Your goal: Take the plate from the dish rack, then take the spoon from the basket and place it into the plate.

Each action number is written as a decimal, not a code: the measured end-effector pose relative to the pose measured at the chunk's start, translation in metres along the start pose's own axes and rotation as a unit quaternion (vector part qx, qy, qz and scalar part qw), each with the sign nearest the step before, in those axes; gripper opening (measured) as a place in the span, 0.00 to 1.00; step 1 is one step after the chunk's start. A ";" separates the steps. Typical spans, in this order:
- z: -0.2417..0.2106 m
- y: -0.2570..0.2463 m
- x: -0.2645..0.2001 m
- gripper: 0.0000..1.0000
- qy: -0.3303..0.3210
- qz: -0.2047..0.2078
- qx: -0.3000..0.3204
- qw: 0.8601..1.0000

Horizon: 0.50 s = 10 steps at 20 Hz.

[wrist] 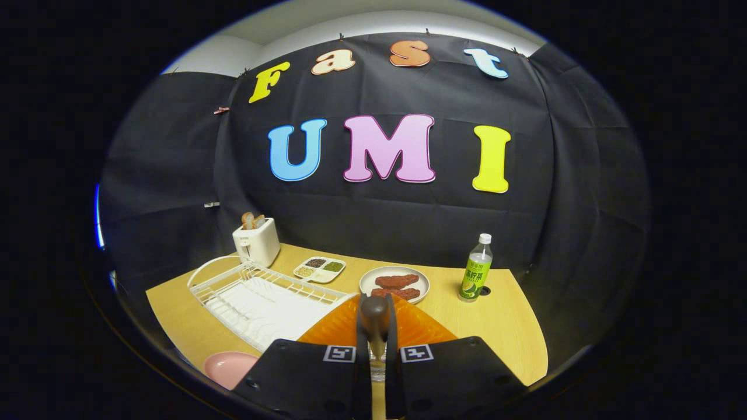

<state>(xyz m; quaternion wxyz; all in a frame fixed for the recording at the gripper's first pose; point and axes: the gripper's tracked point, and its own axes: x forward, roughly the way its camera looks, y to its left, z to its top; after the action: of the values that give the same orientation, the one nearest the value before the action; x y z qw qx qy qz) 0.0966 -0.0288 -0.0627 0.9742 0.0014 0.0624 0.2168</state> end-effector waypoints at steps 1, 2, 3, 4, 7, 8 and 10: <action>0.001 0.009 -0.006 0.13 0.004 0.004 0.003 1.000; 0.002 0.020 -0.010 0.13 0.006 0.009 0.006 1.000; 0.002 0.034 -0.016 0.13 0.009 0.016 0.011 1.000; 0.000 0.050 -0.020 0.13 0.012 0.025 0.017 0.999; -0.018 0.097 -0.026 0.13 0.016 0.050 0.032 0.998; -0.030 0.115 -0.025 0.13 0.022 0.060 0.036 0.997; -0.055 0.148 -0.022 0.13 0.039 0.077 0.039 0.996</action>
<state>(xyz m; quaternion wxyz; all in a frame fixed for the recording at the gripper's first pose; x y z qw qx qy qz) 0.0079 0.0943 -0.1104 0.9508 0.0360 0.1083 0.2882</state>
